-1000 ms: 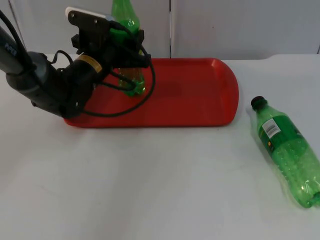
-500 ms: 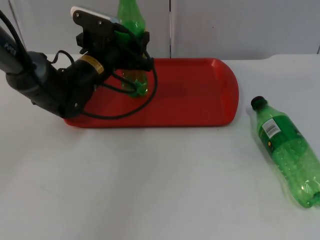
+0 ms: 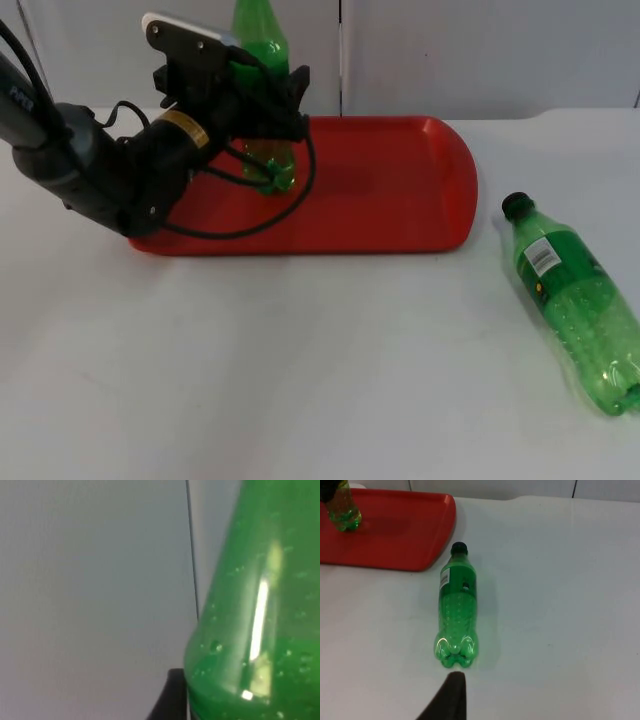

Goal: Place the bottle upright on the tray.

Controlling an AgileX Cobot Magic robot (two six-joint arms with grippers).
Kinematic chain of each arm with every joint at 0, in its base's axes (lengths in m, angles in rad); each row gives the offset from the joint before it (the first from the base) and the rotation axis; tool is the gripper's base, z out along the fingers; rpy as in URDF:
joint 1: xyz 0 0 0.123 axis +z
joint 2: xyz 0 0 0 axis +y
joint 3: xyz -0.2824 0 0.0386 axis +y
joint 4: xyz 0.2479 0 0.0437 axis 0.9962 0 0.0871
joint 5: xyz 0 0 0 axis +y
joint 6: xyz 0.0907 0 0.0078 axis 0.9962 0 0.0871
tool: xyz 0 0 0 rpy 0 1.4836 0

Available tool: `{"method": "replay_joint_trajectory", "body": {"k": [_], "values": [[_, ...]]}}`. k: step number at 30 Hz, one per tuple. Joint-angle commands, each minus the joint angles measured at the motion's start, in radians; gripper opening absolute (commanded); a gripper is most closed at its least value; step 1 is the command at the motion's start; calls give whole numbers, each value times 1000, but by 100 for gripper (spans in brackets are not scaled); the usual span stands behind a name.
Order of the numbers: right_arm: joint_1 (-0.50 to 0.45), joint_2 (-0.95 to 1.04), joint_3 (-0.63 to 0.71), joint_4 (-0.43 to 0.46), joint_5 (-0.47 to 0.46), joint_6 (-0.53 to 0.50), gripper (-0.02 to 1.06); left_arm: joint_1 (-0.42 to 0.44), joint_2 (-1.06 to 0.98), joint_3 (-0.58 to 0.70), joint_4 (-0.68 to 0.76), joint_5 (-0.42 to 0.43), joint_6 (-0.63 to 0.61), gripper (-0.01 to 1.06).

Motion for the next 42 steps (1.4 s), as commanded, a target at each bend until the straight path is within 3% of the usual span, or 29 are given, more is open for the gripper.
{"method": "replay_joint_trajectory", "body": {"k": [1,22,25,26,27,35,42], "values": [[-5,-4,1,2,1,-5,105,1,2,-3,4,-20,-4,81],[-5,-4,1,2,1,-5,105,1,2,-3,15,-20,-4,81],[-5,-4,1,2,1,-5,105,1,2,-3,23,-20,1,95],[-5,-4,1,2,1,-5,105,1,2,-3,23,-20,1,95],[-5,-4,1,2,1,-5,105,1,2,-3,23,-20,1,103],[-5,-4,1,2,1,-5,105,1,2,-3,87,-16,-1,105],[-5,-4,1,2,1,-5,105,1,-63,-1,123,176,-67,105]]}}
